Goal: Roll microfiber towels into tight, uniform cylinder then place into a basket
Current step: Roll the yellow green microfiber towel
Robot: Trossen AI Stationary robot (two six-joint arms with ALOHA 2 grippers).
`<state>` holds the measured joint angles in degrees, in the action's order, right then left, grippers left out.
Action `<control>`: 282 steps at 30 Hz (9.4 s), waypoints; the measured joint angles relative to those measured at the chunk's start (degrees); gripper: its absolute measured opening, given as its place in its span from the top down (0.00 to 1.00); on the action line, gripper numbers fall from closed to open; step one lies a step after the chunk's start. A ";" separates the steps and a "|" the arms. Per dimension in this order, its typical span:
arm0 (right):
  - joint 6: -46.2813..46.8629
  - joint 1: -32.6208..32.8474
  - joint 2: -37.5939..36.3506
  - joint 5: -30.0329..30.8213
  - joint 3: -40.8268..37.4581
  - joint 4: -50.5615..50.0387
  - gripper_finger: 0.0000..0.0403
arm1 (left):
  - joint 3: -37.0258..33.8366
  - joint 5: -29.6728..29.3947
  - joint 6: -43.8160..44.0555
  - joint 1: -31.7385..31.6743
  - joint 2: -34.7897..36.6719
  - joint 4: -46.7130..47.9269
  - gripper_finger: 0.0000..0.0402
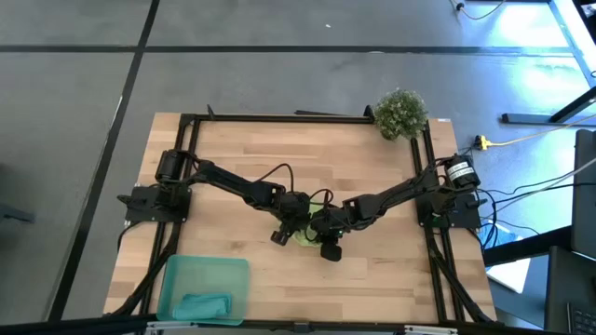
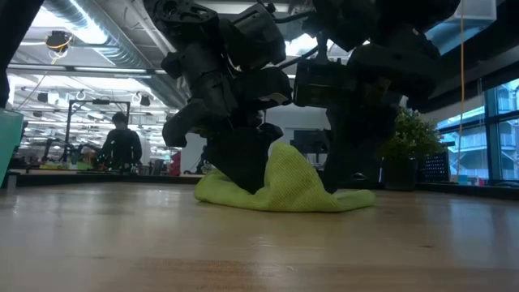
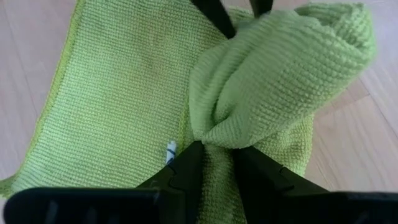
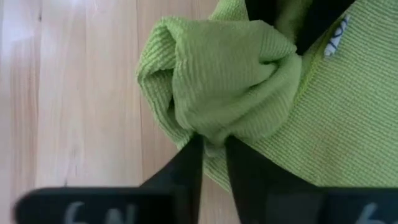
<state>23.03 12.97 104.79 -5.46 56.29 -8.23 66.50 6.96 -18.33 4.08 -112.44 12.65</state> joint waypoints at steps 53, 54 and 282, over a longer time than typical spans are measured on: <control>-7.62 5.22 0.81 15.55 0.07 3.72 0.60 | 0.15 -0.07 0.20 0.07 0.17 1.23 0.78; -7.07 5.22 0.81 15.54 0.07 3.36 0.60 | 0.15 -0.07 0.20 0.07 0.17 1.24 0.78; 14.65 3.14 -8.23 2.12 -1.60 -5.31 0.98 | 19.32 2.62 20.77 -3.36 -10.76 25.65 1.00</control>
<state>37.68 16.11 96.56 -3.34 54.69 -13.55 85.82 9.58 2.44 0.71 -123.20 38.30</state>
